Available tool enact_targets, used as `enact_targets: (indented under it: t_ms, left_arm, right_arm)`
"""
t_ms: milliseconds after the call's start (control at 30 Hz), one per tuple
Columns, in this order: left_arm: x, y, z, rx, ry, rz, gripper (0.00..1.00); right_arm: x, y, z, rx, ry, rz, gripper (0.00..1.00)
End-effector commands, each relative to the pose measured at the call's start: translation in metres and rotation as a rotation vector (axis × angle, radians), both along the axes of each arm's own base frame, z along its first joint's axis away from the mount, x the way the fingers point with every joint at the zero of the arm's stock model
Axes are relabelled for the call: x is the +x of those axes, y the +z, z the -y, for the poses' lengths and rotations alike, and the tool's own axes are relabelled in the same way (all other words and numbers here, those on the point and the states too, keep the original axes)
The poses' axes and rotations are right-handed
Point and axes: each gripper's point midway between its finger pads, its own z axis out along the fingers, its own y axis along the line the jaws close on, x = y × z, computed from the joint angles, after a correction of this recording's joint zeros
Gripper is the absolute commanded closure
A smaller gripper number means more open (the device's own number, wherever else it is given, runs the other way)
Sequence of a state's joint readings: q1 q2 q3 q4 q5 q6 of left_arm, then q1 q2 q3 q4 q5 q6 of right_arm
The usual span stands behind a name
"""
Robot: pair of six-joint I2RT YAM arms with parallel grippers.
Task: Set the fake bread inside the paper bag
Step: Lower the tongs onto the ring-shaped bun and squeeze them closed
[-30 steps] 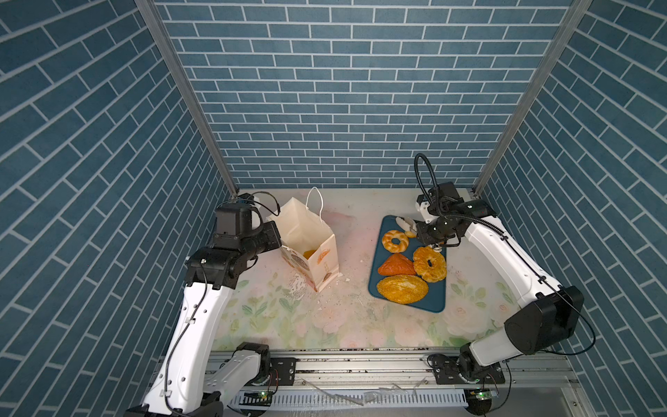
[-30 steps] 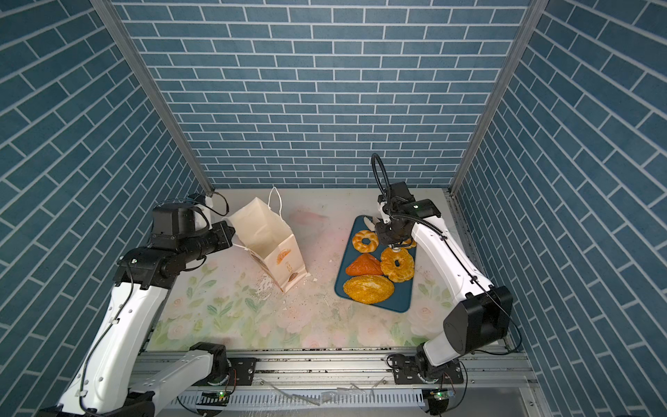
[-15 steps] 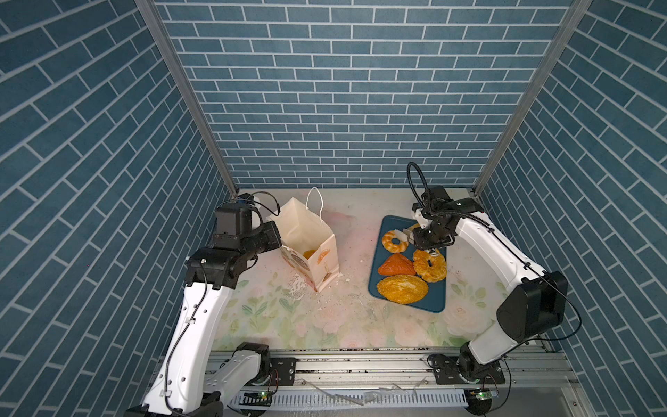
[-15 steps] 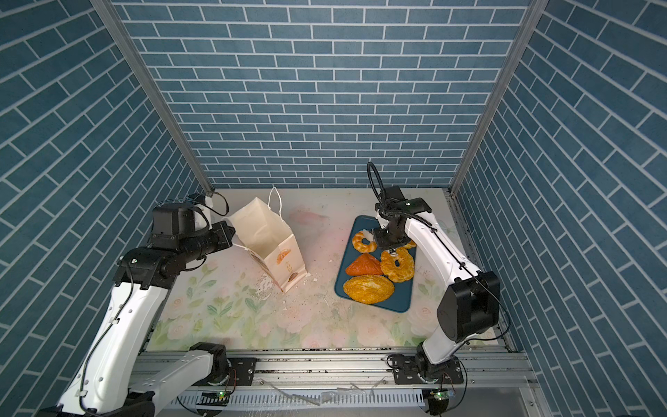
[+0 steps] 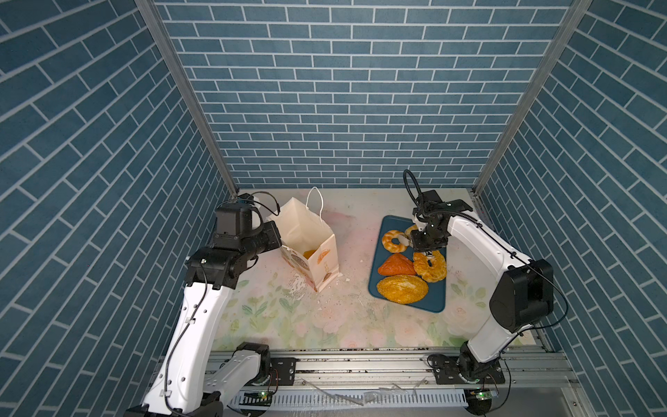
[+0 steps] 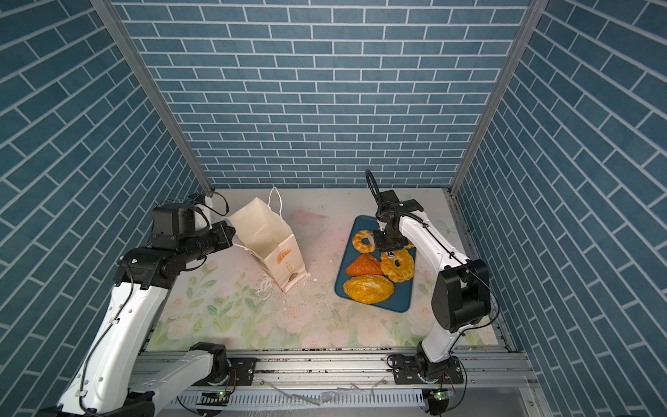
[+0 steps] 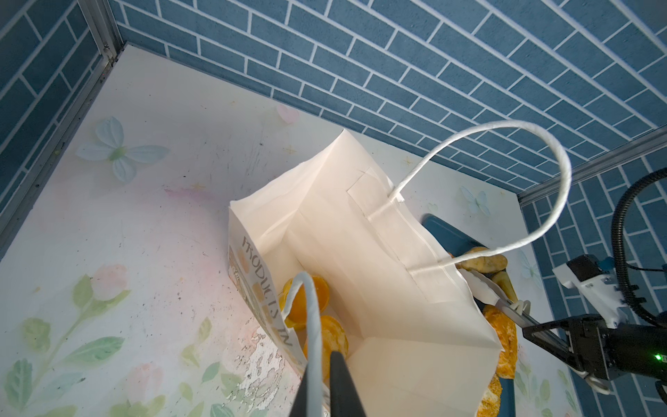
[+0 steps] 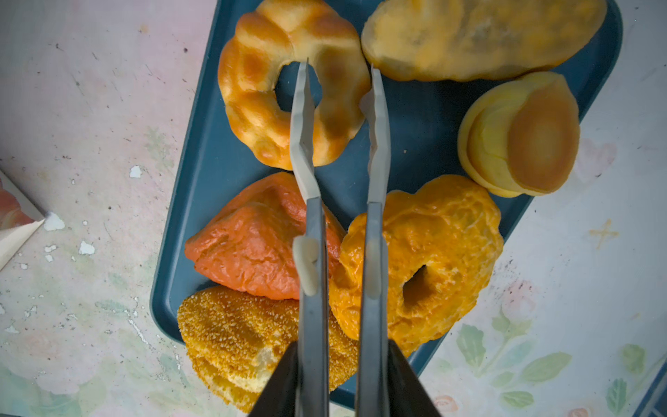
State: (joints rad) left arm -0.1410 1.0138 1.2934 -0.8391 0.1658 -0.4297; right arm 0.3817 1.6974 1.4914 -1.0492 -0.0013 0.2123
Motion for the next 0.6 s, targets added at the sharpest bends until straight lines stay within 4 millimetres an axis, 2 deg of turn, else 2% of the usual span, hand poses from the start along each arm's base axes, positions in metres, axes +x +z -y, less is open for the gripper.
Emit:
enact_targets:
  t_ms: [0, 567]
  left_arm:
    - [0.000, 0.000, 0.001, 0.006, -0.004, 0.006, 0.90]
    - [-0.001, 0.002, -0.002, 0.014, 0.005, 0.011, 0.90]
  right_arm:
    - [0.007, -0.008, 0.001, 0.007, -0.064, 0.005, 0.63]
    - [0.015, -0.033, -0.016, 0.064, -0.040, -0.056, 0.61]
